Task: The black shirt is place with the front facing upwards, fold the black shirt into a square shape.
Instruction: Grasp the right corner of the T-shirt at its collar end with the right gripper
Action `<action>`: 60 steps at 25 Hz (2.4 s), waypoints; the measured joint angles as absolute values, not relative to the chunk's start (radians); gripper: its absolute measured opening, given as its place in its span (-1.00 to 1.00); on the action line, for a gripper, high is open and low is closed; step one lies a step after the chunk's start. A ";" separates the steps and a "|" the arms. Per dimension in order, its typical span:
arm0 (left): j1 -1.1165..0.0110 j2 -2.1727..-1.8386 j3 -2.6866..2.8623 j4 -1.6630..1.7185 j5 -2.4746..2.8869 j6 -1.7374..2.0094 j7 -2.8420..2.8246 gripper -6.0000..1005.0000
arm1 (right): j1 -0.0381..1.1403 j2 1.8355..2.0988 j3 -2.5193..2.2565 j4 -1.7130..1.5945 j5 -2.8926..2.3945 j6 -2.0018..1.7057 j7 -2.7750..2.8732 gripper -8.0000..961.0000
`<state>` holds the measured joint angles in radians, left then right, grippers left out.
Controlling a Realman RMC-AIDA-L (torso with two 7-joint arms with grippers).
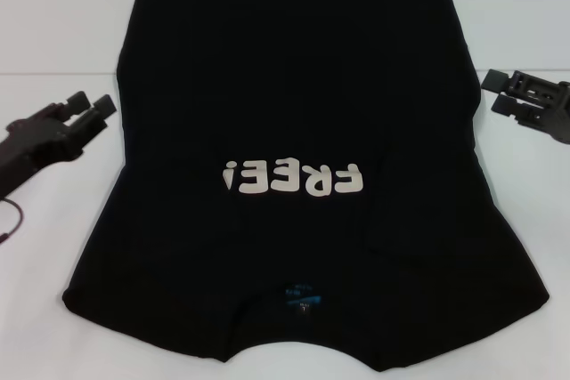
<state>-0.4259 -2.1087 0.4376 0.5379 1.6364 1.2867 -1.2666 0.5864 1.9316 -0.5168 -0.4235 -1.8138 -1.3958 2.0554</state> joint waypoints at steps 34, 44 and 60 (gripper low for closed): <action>-0.503 -1.996 0.392 0.950 2.306 1.545 -2.026 -0.05 | 0.657 1.896 -0.629 -0.651 -2.534 -1.501 2.520 0.59; -0.511 -1.992 0.389 0.951 2.307 1.537 -2.029 -0.05 | 0.637 1.915 -0.641 -0.649 -2.561 -1.496 2.514 0.59; -0.502 -1.992 0.377 0.951 2.307 1.537 -2.028 -0.05 | 0.630 1.941 -0.644 -0.650 -2.561 -1.488 2.491 0.59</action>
<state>-0.5017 -1.9924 0.3773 0.9511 2.3072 1.5370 -2.0281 0.6305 1.9406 -0.6439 -0.6499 -2.5606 -1.4881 2.4908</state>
